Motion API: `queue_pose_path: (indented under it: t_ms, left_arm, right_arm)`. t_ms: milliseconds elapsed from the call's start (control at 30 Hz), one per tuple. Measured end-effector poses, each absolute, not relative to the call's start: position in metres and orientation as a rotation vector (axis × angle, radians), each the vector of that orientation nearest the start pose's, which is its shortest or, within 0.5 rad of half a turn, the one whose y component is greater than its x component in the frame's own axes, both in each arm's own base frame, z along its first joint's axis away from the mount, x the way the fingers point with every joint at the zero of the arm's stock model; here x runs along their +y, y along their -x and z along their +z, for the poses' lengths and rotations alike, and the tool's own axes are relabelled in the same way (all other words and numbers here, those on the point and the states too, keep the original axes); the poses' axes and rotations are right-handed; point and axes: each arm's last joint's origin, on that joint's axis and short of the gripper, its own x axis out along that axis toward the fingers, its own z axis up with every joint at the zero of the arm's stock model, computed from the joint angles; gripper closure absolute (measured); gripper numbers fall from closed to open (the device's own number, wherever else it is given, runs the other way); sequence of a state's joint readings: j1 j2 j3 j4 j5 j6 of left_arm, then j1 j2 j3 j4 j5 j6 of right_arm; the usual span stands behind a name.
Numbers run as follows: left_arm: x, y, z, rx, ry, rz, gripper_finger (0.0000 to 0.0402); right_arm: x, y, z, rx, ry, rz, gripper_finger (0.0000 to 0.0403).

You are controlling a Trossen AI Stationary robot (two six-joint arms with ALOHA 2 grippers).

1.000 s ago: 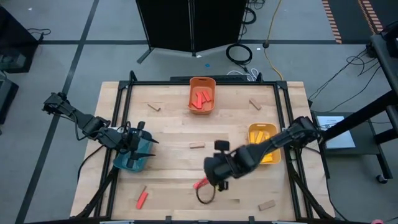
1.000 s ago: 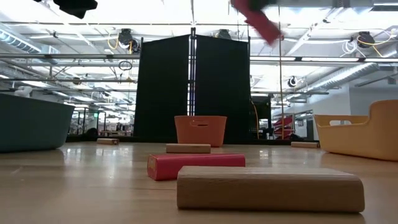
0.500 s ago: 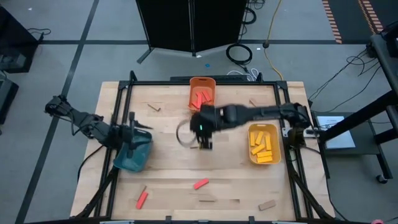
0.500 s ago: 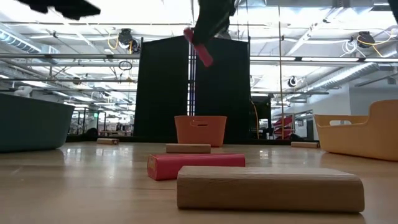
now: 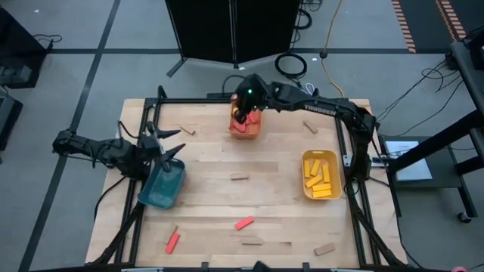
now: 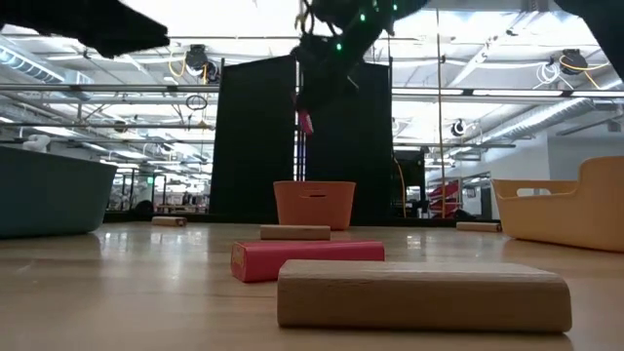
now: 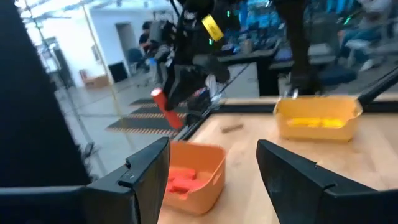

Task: Sort blocks
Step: Put the bottom right orange block into the orange bin

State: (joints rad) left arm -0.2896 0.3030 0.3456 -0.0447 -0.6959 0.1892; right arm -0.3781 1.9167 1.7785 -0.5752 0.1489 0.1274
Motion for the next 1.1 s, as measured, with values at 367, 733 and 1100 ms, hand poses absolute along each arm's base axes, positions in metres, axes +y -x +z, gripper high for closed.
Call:
queue_pose_path:
  t_ms: [367, 733, 1100]
  left_arm:
    - [-0.010, -0.111, 0.247, 0.073, -0.140, 0.357, 0.0164]
    - [-0.011, -0.111, 0.247, 0.078, -0.135, 0.350, 0.0164]
    - [-0.011, -0.111, 0.247, 0.077, -0.134, 0.349, 0.0164]
  right_arm:
    - [-0.194, -0.391, 0.281, 0.618, -0.340, -0.595, 0.0303]
    - [-0.198, -0.386, 0.255, 0.620, -0.379, -0.616, 0.0303]
    - [-0.202, -0.378, 0.243, 0.646, -0.476, -0.671, 0.0271]
